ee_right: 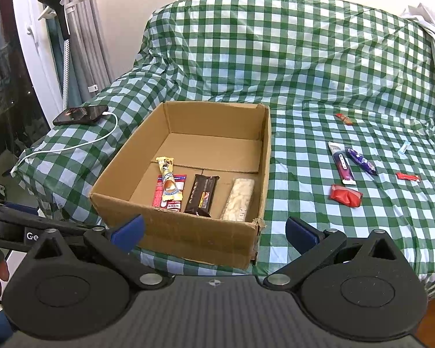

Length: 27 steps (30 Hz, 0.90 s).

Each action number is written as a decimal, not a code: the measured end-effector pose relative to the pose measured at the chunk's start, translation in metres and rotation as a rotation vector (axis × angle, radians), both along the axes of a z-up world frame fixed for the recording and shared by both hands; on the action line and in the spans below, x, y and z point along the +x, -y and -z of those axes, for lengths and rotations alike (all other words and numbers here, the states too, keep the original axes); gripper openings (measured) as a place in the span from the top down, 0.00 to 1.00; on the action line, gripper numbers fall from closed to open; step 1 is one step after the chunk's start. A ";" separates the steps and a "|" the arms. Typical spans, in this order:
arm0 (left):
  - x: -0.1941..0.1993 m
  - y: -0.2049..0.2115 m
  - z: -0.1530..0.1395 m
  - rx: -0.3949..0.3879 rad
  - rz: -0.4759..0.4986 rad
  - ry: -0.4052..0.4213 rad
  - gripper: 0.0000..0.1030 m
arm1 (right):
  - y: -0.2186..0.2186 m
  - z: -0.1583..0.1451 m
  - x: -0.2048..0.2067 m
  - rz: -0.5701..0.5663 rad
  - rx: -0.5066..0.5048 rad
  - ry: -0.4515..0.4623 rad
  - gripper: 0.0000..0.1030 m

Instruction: Organize snacks

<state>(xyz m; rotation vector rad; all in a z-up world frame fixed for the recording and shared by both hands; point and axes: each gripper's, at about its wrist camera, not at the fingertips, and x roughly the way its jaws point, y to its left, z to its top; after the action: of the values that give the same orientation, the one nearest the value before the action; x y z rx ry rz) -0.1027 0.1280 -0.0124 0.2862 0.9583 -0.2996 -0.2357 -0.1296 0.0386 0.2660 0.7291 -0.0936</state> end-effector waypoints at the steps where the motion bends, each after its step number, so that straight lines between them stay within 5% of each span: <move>1: 0.000 0.000 0.000 0.001 0.000 0.000 0.00 | 0.000 0.000 0.000 0.001 0.001 0.001 0.01; 27: 0.005 0.003 0.006 0.024 0.013 -0.021 0.00 | 0.002 0.005 0.001 0.005 0.012 -0.018 0.01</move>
<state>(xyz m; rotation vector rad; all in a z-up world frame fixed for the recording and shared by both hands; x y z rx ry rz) -0.0980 0.1250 -0.0180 0.3120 0.9821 -0.3031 -0.2347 -0.1312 0.0341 0.2791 0.7469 -0.0964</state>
